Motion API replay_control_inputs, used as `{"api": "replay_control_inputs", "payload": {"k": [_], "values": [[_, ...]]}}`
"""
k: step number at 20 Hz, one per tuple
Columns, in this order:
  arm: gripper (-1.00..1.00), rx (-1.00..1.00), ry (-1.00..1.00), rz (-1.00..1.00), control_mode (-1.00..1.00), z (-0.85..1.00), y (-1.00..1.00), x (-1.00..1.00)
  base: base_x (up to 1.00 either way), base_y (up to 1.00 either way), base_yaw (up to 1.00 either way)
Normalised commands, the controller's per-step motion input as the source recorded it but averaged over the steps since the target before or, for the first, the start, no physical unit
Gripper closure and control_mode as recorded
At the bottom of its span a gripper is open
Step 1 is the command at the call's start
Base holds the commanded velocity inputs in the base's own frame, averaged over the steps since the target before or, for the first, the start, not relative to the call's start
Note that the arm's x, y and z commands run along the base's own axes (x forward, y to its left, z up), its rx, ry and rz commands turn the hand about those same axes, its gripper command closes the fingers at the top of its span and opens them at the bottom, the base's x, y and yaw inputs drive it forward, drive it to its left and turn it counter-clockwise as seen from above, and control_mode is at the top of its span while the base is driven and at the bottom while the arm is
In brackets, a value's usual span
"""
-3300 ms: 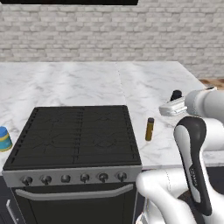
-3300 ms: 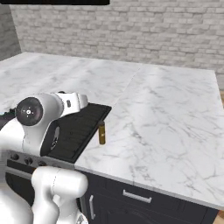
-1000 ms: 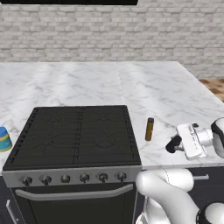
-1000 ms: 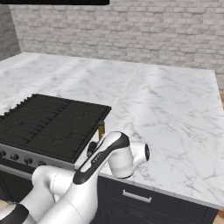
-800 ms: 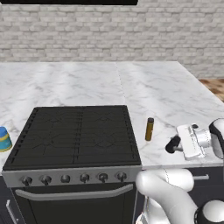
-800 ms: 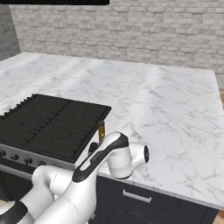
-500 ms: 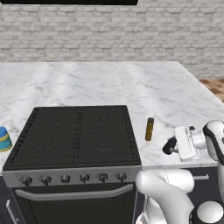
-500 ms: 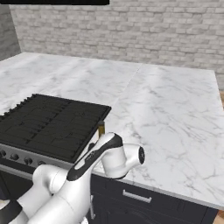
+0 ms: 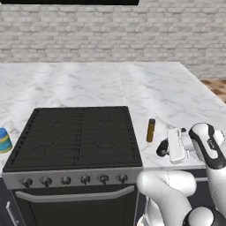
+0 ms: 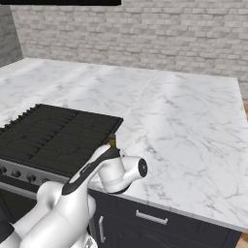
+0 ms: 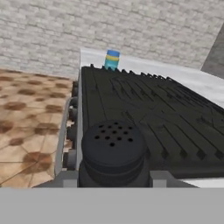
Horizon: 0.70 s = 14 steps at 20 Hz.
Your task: Collect the turmeric, mayonnaise, and shaker from the cabinet and place them next to the stove.
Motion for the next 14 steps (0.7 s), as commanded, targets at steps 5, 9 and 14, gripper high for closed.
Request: {"api": "replay_control_inputs", "payload": {"k": [5,9,14], "values": [[1.0,-0.02,0.0,0.0,-1.0,-0.21,0.0,0.31,0.0,0.0,0.0],[1.0,0.0,0.0,0.0,-1.0,-0.24,-0.01,0.33,0.0,0.0,0.0],[1.0,0.0,0.0,0.03,-1.0,-0.24,-0.05,0.17,0.0,0.0,0.0]]}}
